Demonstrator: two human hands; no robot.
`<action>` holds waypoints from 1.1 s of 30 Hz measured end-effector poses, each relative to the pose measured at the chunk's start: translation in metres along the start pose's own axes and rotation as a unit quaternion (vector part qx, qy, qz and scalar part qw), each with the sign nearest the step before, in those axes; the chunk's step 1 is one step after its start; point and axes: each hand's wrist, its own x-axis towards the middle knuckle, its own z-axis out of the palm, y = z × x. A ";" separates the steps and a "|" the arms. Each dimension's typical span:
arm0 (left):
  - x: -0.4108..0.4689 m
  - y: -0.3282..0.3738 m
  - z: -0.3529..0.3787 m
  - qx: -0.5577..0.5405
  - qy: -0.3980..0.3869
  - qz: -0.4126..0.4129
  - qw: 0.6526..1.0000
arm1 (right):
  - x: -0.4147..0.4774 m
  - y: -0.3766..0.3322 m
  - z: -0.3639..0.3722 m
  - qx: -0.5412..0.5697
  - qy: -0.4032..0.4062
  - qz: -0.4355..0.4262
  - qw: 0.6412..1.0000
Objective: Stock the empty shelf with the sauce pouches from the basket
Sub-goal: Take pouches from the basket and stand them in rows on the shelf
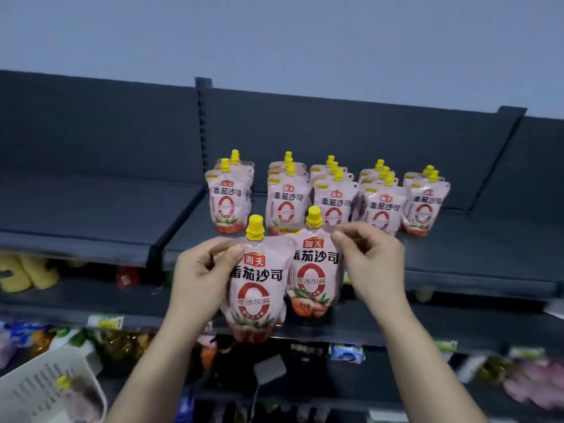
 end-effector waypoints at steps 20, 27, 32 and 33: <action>0.043 -0.005 0.281 -0.072 -0.092 -0.021 0.993 | 0.127 0.135 -0.198 -0.043 0.083 0.046 0.995; 0.072 -0.028 0.338 -0.109 -0.092 -0.040 0.989 | 0.180 0.187 -0.207 -0.042 0.061 0.056 0.996; 0.088 -0.045 0.364 -0.107 -0.080 -0.054 0.990 | 0.209 0.225 -0.202 -0.025 0.016 0.082 0.996; 0.090 -0.049 0.368 -0.101 -0.078 -0.054 0.990 | 0.213 0.233 -0.200 -0.018 0.007 0.089 0.996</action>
